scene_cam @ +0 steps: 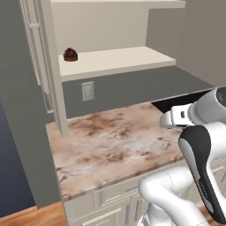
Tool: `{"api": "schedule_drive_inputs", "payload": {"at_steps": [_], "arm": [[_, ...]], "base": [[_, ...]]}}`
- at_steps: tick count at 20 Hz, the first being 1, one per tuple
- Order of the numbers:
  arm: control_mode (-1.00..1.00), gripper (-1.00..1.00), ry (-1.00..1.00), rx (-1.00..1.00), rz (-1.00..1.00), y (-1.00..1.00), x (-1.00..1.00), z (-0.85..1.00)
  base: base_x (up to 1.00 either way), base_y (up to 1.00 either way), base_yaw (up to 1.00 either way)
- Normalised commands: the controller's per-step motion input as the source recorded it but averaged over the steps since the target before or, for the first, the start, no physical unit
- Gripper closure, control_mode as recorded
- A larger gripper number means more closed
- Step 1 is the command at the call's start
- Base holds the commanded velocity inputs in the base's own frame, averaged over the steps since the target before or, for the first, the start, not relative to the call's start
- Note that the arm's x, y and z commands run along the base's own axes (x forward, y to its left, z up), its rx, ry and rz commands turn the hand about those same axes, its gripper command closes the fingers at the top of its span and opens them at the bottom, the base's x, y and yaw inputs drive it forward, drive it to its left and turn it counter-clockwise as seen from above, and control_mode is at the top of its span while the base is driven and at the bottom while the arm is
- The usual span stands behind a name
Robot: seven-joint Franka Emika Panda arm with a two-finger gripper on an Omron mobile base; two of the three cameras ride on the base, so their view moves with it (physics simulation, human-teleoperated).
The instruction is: Pick the avocado and bread from the counter and place them on the plate. Then pick the jam from the cabinet and place it next to the plate. Lastly close the cabinet door.
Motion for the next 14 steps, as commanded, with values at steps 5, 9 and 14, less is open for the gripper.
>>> {"api": "schedule_drive_inputs", "payload": {"at_steps": [5, 9, 14], "arm": [[1.0, -1.0, 0.0, 0.0, 0.0, 0.0, 0.0, 0.0], [-1.0, -1.0, -0.27, -0.08, 0.08, 0.0, 0.11, -0.06], [-1.0, -1.0, -0.45, -0.13, 0.15, 0.0, -0.01, 0.0]], "base": [[0.29, -0.01, 0.08], [0.0, 0.0, 0.0], [0.0, 0.0, 0.0]]}}
